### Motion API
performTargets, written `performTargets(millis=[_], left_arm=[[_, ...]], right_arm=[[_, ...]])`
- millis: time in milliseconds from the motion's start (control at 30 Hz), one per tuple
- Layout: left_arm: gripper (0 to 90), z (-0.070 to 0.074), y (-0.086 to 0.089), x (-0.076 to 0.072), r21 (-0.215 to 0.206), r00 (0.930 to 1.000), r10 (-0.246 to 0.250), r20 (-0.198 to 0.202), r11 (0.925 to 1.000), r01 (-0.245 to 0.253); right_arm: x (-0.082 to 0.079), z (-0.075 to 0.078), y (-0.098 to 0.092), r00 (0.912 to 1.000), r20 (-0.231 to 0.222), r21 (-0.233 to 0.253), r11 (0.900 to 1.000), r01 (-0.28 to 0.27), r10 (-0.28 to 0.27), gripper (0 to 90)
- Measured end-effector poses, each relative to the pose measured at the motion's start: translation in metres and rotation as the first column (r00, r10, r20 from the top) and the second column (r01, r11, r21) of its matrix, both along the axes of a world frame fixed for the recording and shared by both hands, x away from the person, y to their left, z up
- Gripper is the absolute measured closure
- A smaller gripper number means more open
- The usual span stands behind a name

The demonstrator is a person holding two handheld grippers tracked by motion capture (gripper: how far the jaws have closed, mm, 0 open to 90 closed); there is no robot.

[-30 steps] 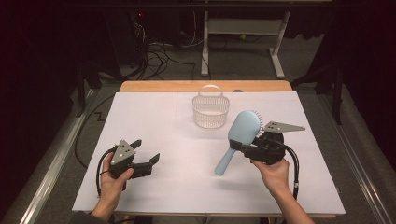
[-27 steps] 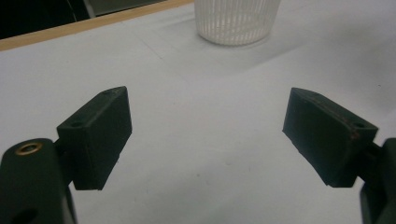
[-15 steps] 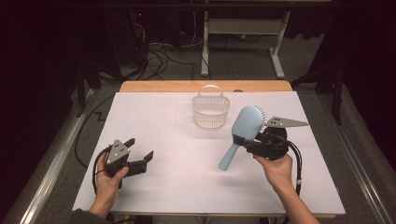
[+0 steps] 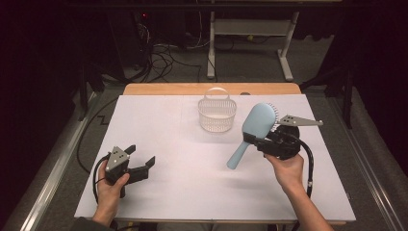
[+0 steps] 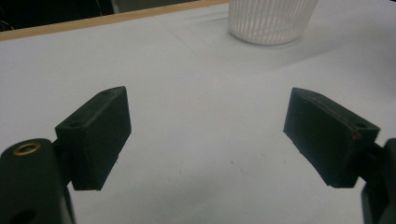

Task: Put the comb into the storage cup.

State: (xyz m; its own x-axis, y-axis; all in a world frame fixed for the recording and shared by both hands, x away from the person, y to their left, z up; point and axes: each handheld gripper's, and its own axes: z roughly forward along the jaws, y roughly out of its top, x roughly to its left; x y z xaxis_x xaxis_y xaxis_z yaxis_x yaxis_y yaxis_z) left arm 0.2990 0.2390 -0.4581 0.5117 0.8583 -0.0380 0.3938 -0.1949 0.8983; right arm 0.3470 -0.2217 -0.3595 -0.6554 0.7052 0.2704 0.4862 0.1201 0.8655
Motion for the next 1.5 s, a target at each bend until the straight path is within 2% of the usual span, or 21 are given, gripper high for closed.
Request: performTargets(millis=[133,267,367,600,900,1067,1200,1333,1500], left_arm=[[15.9,-0.001,0.0,0.001,0.006,1.0,0.0,-0.008,1.0,0.0],[15.9,-0.001,-0.001,0.0,0.008,0.9999,-0.006,-0.009,1.0,0.006],[15.9,-0.002,0.0,0.0,-0.018,0.9999,-0.006,-0.015,0.9998,0.006],[15.9,-0.002,0.0,0.001,-0.012,0.9998,-0.011,-0.015,0.9999,0.011],[15.9,-0.003,0.0,0.0,-0.002,0.9994,-0.033,-0.009,0.9994,0.033],[16.3,-0.003,0.0,-0.001,0.002,0.9992,-0.039,-0.006,0.9992,0.039],[17.4,-0.003,-0.001,-0.002,0.009,0.9985,-0.054,-0.003,0.9985,0.054],[17.4,-0.003,-0.001,-0.003,0.007,0.9987,-0.05,-0.001,0.9987,0.05],[17.4,-0.003,-0.001,-0.002,0.007,0.9988,-0.048,-0.005,0.9988,0.048]], right_arm=[[0.002,0.004,0.001,1.0,0.007,-0.004,1.0,0.001,-0.001,55.2],[0.008,0.009,0.0,0.9999,-0.005,0.02,1.0,0.01,-0.01,55.2],[0.011,0.013,0.003,1.0,-0.002,0.009,1.0,0.009,-0.009,55.2],[0.018,0.021,0.009,1.0,-0.001,-0.006,1.0,-0.008,0.008,55.2],[0.029,0.021,0.007,0.9998,-0.019,0.014,1.0,-0.003,0.003,55.3],[0.033,0.023,0.007,0.9997,-0.026,0.005,1.0,-0.002,0.002,55.2],[0.036,0.028,0.008,0.9997,-0.022,-0.006,1.0,0.006,-0.006,55.2],[0.039,0.034,0.009,0.9999,-0.014,0.001,1.0,0.005,-0.005,55.2],[0.042,0.04,0.012,1.0,-0.006,-0.013,1.0,0.005,-0.006,55.2]])
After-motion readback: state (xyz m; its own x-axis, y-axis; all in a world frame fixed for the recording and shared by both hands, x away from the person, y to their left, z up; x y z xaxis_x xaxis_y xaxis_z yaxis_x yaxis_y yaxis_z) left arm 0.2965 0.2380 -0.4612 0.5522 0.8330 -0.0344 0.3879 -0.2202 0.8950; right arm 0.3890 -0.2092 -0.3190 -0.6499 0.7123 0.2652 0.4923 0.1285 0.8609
